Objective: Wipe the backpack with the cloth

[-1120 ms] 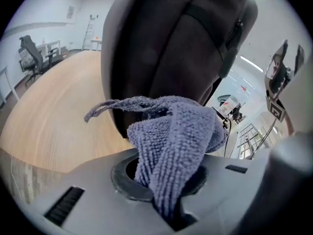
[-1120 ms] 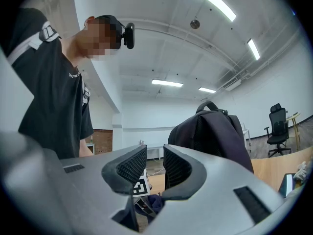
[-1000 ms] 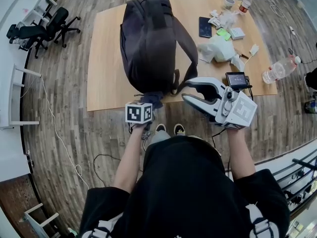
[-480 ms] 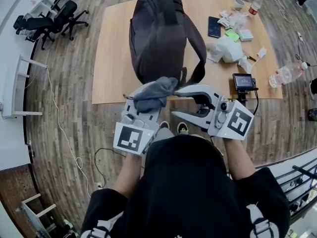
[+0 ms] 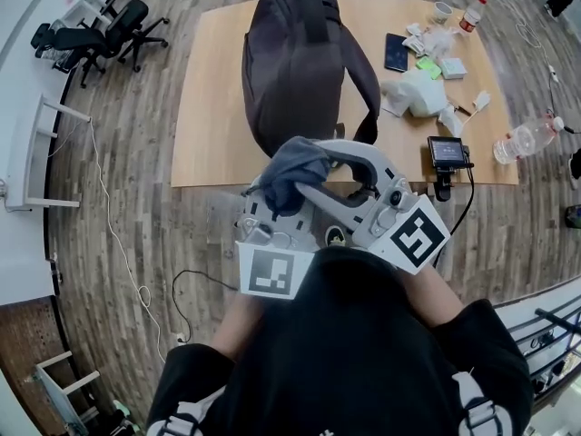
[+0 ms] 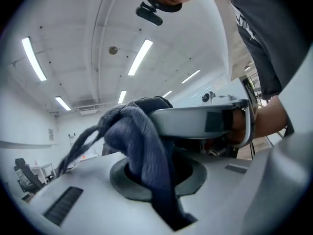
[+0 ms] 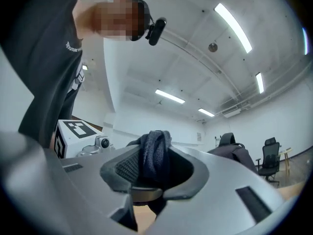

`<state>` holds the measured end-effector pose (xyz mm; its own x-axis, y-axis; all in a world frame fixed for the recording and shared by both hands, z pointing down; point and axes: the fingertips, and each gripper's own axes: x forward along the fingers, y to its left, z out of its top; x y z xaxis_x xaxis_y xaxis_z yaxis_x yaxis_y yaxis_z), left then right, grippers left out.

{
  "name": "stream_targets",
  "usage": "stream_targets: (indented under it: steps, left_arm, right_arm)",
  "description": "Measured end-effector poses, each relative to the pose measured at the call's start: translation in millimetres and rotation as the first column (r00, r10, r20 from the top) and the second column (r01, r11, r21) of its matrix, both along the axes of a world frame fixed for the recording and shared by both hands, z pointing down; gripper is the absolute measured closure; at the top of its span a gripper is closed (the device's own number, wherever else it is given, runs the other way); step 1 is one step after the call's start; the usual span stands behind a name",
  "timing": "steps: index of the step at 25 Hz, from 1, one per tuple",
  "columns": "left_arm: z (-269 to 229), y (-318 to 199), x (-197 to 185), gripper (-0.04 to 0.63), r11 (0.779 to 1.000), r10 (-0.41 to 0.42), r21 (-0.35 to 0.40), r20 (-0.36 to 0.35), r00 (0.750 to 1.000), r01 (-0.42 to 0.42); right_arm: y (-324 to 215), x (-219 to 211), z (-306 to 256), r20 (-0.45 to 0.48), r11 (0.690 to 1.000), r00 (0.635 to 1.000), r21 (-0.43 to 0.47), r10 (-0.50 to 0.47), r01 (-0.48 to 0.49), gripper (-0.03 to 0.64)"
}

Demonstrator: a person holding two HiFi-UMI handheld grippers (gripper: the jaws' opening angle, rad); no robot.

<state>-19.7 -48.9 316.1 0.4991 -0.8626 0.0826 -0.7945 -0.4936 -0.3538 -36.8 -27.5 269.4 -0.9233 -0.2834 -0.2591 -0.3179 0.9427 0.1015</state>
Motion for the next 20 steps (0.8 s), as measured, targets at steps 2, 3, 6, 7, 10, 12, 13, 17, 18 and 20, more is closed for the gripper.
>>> stream_targets:
  steps: [2,3,6,7,10,12,13,17,18,20]
  left_arm:
    - [3.6,1.7,7.6,0.538,0.999,0.046,0.000,0.023,0.999,-0.046]
    - [4.3,3.7,11.9,0.530,0.997,0.082,0.005,0.031,0.996,-0.082]
    - [6.8,11.6,18.3,0.373,0.979,0.202,0.004,0.024,0.979,-0.202]
    - [8.8,14.5,14.7,0.337,0.975,0.223,-0.008,0.009,0.975,-0.223]
    - [14.2,21.4,-8.3,0.288,0.975,0.191,-0.087,-0.153,0.970,-0.206]
    - [8.7,25.5,-12.4,0.284,0.965,0.228,-0.087,-0.195,0.954,-0.249]
    - [3.8,28.1,-7.0,0.284,0.952,0.285,-0.066,-0.175,0.942,-0.300]
    - [-5.1,37.6,24.4,0.285,0.888,0.457,-0.036,-0.043,0.888,-0.459]
    - [-4.6,37.3,26.9,0.285,0.885,0.464,-0.036,-0.022,0.886,-0.464]
    - [-2.0,37.6,27.9,0.285,0.880,0.472,-0.046,-0.008,0.881,-0.472]
  right_arm:
    - [-6.0,7.0,0.9,0.016,0.998,1.000,-0.062,-0.002,0.003,0.507]
    - [-9.9,12.7,-0.5,0.032,0.997,0.999,-0.077,0.011,-0.008,0.517]
    - [-33.9,48.7,-7.0,0.088,0.988,0.989,-0.103,0.122,-0.113,0.529]
    - [-41.9,63.1,-11.1,0.111,0.986,0.984,-0.103,0.142,-0.131,0.531]
    - [-46.3,84.8,-18.0,0.097,0.995,0.991,-0.049,0.093,-0.088,0.531]
    - [-33.6,76.8,-17.4,0.041,1.000,0.999,-0.012,-0.010,0.011,0.531]
    - [-26.6,68.9,-16.9,0.014,0.999,0.998,0.002,-0.053,0.053,0.531]
    - [2.0,38.8,-9.7,-0.057,0.976,0.975,0.015,-0.215,0.217,0.531]
    - [13.7,34.7,-8.7,-0.062,0.957,0.956,0.011,-0.288,0.289,0.531]
    - [35.2,31.2,-6.4,-0.065,0.904,0.902,-0.005,-0.426,0.427,0.531]
